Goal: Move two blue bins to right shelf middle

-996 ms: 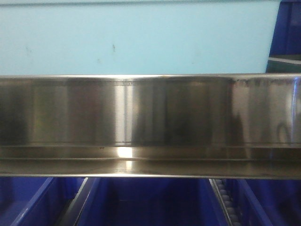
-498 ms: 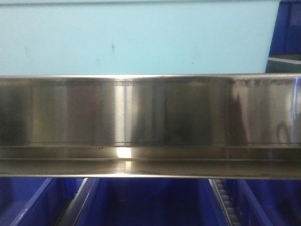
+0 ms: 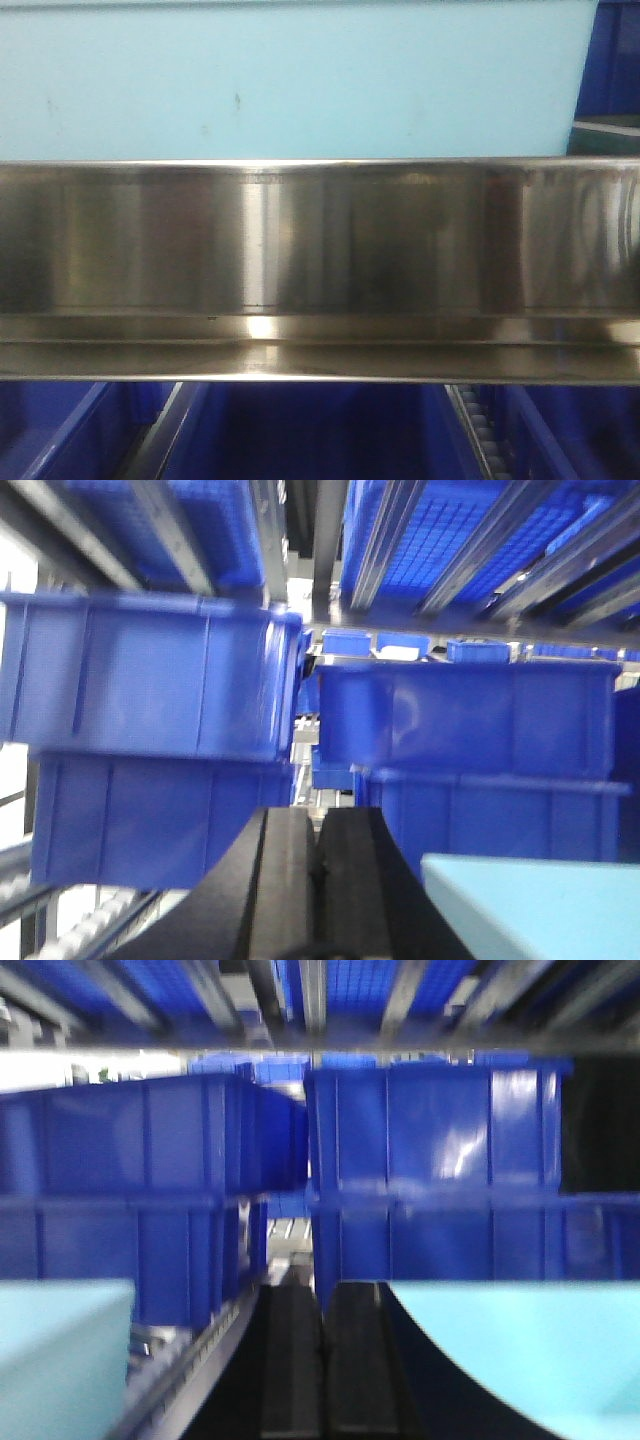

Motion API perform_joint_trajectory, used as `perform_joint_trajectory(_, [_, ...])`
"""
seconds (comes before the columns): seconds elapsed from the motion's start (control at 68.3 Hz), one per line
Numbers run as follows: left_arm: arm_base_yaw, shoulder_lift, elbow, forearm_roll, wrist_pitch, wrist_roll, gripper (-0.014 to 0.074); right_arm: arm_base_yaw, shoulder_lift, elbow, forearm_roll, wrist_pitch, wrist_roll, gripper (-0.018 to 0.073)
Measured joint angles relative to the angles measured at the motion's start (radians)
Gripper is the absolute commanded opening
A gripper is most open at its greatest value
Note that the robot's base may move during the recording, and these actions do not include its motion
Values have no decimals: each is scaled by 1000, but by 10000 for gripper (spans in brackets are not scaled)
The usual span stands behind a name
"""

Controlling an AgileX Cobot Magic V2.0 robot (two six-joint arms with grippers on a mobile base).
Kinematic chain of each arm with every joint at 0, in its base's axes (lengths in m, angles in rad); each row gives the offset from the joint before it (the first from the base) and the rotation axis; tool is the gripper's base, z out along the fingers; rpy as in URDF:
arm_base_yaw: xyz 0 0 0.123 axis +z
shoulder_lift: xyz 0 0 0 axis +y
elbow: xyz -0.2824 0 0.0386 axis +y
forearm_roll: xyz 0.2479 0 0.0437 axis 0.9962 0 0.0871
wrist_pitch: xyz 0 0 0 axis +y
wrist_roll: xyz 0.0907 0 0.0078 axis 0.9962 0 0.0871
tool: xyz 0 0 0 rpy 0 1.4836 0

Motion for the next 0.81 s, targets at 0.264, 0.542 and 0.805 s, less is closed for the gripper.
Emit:
perform_joint_trajectory(0.264, [0,223,-282,16,228,0,386,0,192,-241,0,92,4,515])
perform_joint_trajectory(0.542, [-60,484,-421,18,287,0,610,2,431,-330,0,55,4,569])
perform_joint_trajectory(0.805, [-128,754,-743,9,528,0,610,167,759,-723,0,404,4,569])
